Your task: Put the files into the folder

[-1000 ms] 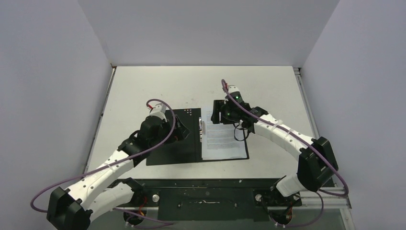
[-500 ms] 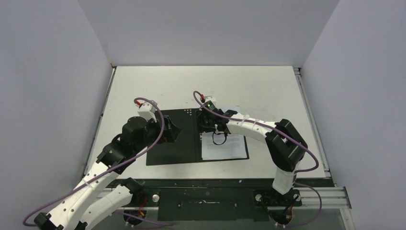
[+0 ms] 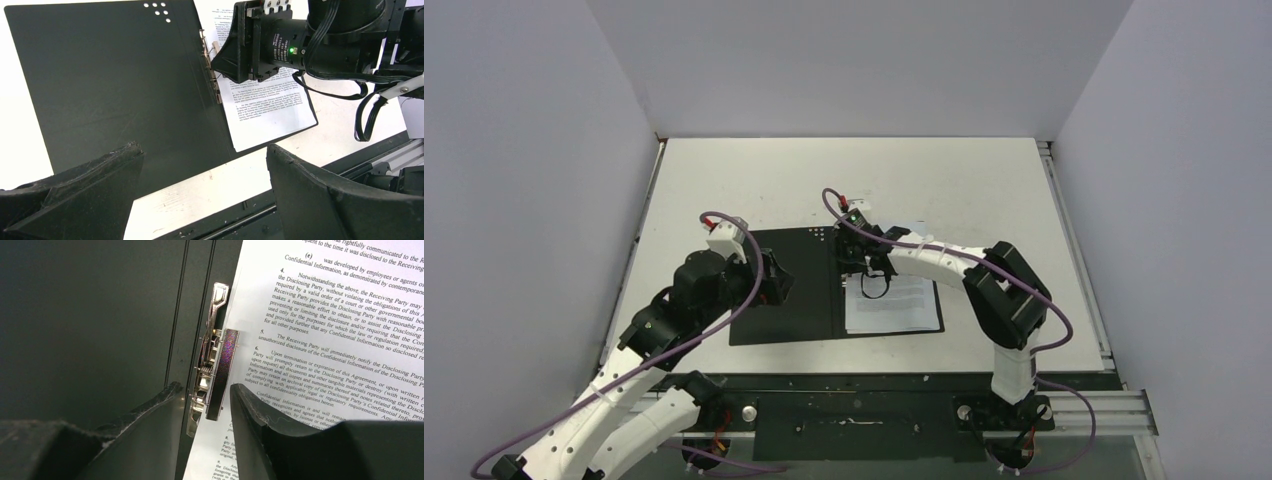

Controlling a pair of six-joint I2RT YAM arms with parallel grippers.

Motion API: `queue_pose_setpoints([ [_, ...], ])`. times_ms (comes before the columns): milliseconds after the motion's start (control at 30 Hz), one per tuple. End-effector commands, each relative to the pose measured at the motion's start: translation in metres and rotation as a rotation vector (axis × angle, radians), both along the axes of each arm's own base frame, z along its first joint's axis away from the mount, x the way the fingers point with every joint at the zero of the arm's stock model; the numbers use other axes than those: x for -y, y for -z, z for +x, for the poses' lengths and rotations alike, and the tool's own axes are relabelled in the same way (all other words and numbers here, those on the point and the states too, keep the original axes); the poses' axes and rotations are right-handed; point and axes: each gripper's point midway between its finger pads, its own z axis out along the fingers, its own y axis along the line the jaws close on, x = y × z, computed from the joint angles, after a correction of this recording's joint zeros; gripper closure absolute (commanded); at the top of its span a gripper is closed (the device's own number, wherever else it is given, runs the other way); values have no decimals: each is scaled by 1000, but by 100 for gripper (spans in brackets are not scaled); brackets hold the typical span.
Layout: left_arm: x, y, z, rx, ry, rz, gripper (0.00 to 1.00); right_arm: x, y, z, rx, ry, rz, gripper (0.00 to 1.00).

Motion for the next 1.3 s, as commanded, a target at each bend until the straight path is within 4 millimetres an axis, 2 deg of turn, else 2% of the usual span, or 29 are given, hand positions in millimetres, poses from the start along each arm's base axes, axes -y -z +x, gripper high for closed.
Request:
queue_pose_setpoints([
  [0, -2, -2, 1, 21, 2, 12, 8, -8, -15, 16, 61, 27, 17, 62],
  [767, -2, 0, 2, 12, -1, 12, 8, -2, 3, 15, 44, 28, -23, 69],
  [1133, -2, 1, 2, 9, -3, 16, 7, -2, 2, 14, 48, 21, -23, 94],
  [1267, 1, 3, 2, 3, 6, 15, 7, 1, 1, 13, 53, 14, -36, 95],
])
